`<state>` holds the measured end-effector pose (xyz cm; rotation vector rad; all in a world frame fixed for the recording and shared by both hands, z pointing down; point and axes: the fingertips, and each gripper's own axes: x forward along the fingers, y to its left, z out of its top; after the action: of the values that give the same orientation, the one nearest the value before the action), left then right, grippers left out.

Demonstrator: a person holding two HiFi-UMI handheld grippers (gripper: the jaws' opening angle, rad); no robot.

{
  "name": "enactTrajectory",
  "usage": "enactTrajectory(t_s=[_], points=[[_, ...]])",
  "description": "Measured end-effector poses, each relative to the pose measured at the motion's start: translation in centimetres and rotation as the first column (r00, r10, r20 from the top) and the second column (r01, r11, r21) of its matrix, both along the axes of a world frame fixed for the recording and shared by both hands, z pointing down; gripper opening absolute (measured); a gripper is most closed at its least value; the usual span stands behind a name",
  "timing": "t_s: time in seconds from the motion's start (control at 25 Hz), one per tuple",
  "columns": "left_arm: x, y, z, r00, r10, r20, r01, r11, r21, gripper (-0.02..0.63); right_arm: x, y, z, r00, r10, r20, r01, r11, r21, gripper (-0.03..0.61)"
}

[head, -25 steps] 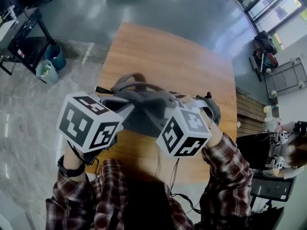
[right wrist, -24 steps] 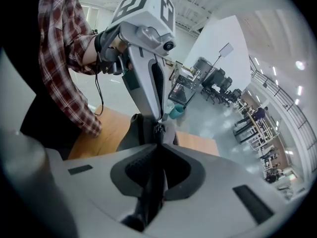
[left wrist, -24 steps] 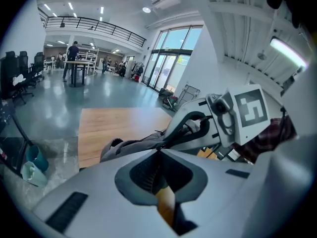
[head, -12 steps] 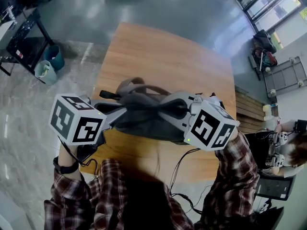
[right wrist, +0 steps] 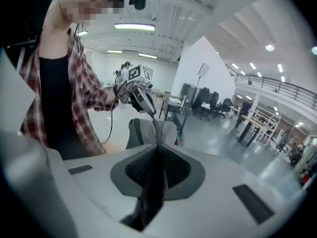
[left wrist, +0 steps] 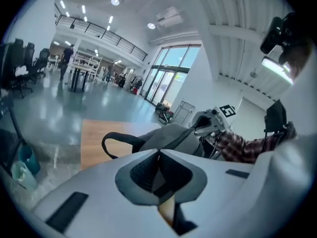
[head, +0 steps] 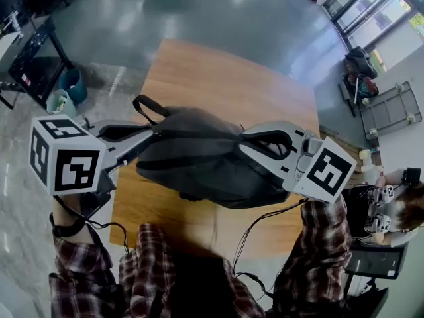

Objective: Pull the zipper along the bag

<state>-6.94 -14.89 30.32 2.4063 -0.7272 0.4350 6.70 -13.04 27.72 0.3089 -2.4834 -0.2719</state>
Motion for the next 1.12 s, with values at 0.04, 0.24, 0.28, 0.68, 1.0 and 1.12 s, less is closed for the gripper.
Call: enactTrajectory(t_s=[0.04, 0.24, 0.28, 0.68, 1.0, 1.12], points=[[-0.5, -0.5, -2.3, 1.0, 0.0, 0.011, -0.001, 0.999, 0.045, 0.018, -0.2, 0.0, -1.0, 0.999, 0.022, 0.048, -0.022, 1.0, -0.005, 0.037], [1.7, -1.0, -11.1, 0.988, 0.061, 0.139, -0.091, 0.97, 0.226, 0.017, 1.3, 1.3, -3.2, 0.96, 0.134, 0.246, -0.126, 0.991, -0.047, 0.037], [2.5, -0.6, -12.0, 0.983, 0.086, 0.163, -0.124, 0.962, 0.242, 0.017, 1.8, 1.7, -3.1, 0.948, 0.161, 0.274, -0.151, 0.987, -0.057, 0.037], [18.6, 3.3, -8.9, 0.921, 0.311, 0.235, -0.356, 0.917, 0.178, 0.016, 15.5, 5.3, 1.4, 0.897, 0.44, -0.048, -0.443, 0.892, -0.094, 0.063], [22.0, 4.9, -8.0, 0.902, 0.388, 0.187, -0.416, 0.898, 0.146, 0.015, 12.3, 7.3, -5.4, 0.886, 0.413, -0.21, -0.396, 0.91, 0.12, 0.137], [23.0, 6.2, -8.9, 0.898, 0.424, 0.12, -0.438, 0.889, 0.136, 0.015, 11.0, 5.8, -5.2, 0.876, 0.367, -0.313, -0.345, 0.93, 0.125, 0.153]])
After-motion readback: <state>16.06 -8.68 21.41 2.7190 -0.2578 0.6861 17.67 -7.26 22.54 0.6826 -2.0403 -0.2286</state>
